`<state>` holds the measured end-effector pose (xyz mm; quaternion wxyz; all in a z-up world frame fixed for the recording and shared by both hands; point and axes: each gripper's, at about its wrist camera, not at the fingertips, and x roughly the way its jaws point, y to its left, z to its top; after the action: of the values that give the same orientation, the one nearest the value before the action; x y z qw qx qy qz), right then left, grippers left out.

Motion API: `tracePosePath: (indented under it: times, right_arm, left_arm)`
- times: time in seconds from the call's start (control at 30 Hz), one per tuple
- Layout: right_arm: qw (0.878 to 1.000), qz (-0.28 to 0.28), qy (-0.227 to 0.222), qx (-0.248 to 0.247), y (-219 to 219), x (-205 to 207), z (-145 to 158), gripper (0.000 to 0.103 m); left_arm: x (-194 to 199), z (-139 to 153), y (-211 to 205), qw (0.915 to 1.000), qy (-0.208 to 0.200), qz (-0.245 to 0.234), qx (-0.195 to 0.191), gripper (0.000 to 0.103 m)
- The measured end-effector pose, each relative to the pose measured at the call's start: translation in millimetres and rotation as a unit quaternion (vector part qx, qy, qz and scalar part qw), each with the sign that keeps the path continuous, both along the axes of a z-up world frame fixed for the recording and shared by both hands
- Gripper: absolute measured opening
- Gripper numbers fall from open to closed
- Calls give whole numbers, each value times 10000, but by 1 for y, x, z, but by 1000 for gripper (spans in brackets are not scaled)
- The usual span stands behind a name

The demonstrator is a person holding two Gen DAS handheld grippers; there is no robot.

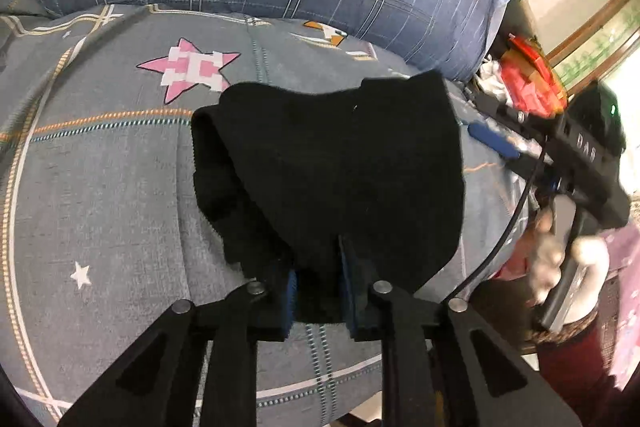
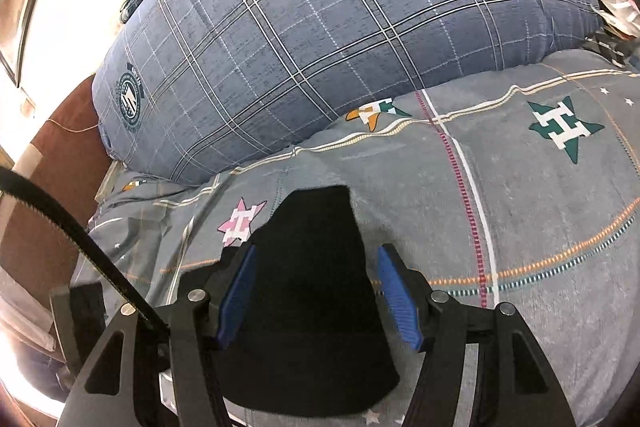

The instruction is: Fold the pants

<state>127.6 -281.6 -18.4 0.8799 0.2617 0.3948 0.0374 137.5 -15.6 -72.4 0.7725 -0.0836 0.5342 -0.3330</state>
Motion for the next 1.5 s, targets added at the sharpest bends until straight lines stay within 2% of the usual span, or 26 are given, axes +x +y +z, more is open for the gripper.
tracePosePath:
  times: [0.07, 0.1, 0.13, 0.2, 0.3, 0.37, 0.4, 0.43, 0.47, 0.5, 0.63, 0.7, 0.77, 0.8, 0.83, 0.87, 0.9, 0.97, 1.03, 1.07, 1.1, 1.13, 1.2, 1.3, 1.4, 1.5]
  right_arm:
    - [10000, 30, -8, -43, 2, 5, 0, 67]
    - [10000, 58, -6, -60, 2, 6, 0, 68]
    - [9999, 95, -1, -95, 3, 8, 0, 69]
    - [9997, 140, -2, -210, 5, 11, 0, 74]
    - [9982, 265, 59, -540, 14, 22, -2, 79]
    - [9963, 360, 188, -761, 21, 35, -8, 82]
    - [9950, 411, 288, -866, 24, 42, -13, 82]
    - [9937, 460, 388, -950, 27, 49, -18, 71]
    - [9925, 564, 497, -965, 30, 55, -23, 52]
    - [9917, 593, 587, -976, 31, 57, -26, 26]
    - [9963, 315, 444, -666, 16, 57, -20, 21]
    - [9980, 130, 441, -433, 4, 59, -24, 21]
    - [9984, -43, 523, -187, -6, 63, -35, 27]
    - [9982, -149, 578, -101, -12, 65, -43, 37]
    - [9974, -240, 673, -72, -16, 67, -54, 58]
    - [9966, -297, 761, -111, -17, 68, -60, 68]
    - [9956, -366, 844, -155, -18, 69, -67, 76]
    - [9961, -405, 777, 63, -23, 62, -73, 76]
    - [9970, -534, 550, 141, -27, 49, -64, 76]
    - [9975, -589, 390, 85, -28, 41, -58, 76]
    - [9979, -629, 130, -1, -29, 26, -48, 76]
    - [9976, -685, -69, -61, -29, 13, -42, 76]
    - [9953, -811, -464, -250, -28, -16, -36, 77]
    - [9912, -989, -639, -608, -18, -47, -46, 77]
    - [9937, -924, -558, -301, -16, -47, -53, 77]
    - [9937, -810, -655, -411, -8, -47, -50, 77]
  left_arm:
    - [0, 9, 7, 9996, -56, -7, -275, 24]
    - [2, 14, 11, 9991, -74, 22, -414, 33]
    - [4, 18, 17, 9982, -90, 69, -589, 47]
    - [16, 23, 23, 9949, -57, 345, -947, 66]
    - [42, 15, 26, 9870, 326, 685, -1417, 70]
    - [58, 6, 18, 9836, 595, 730, -1541, 70]
    - [64, 1, 12, 9839, 706, 697, -1483, 53]
    - [67, -2, 5, 9855, 794, 660, -1343, 20]
    - [70, -3, -1, 9877, 819, 652, -1159, 12]
    - [71, 2, -5, 9889, 736, 609, -1138, 11]
    - [82, 34, -18, 9930, 188, 586, -1007, 11]
    - [91, 40, -20, 9942, 13, 712, -811, 11]
    - [96, 31, -21, 9948, -129, 946, -361, 11]
    - [100, 19, -24, 9940, -191, 1071, 86, 11]
    - [102, 5, -25, 9925, -147, 1119, 480, 11]
    - [101, -9, -24, 9914, 15, 1134, 658, 11]
    - [100, -14, -19, 9916, 116, 1181, 512, 12]
    - [92, -9, -4, 9911, 198, 1316, 77, 12]
    - [78, 6, 11, 9889, 91, 1468, -200, 13]
    - [72, 12, 17, 9880, 4, 1521, -261, 15]
    - [60, 20, 24, 9866, -138, 1597, -293, 24]
    - [45, 27, 30, 9845, -295, 1709, -257, 34]
    - [15, 36, 38, 9803, -571, 1886, -143, 39]
    - [-27, 41, 47, 9760, -730, 2053, 50, 41]
    - [-52, 38, 52, 9732, -706, 2178, 209, 42]
    - [-64, 39, 51, 9711, -729, 2248, 345, 42]
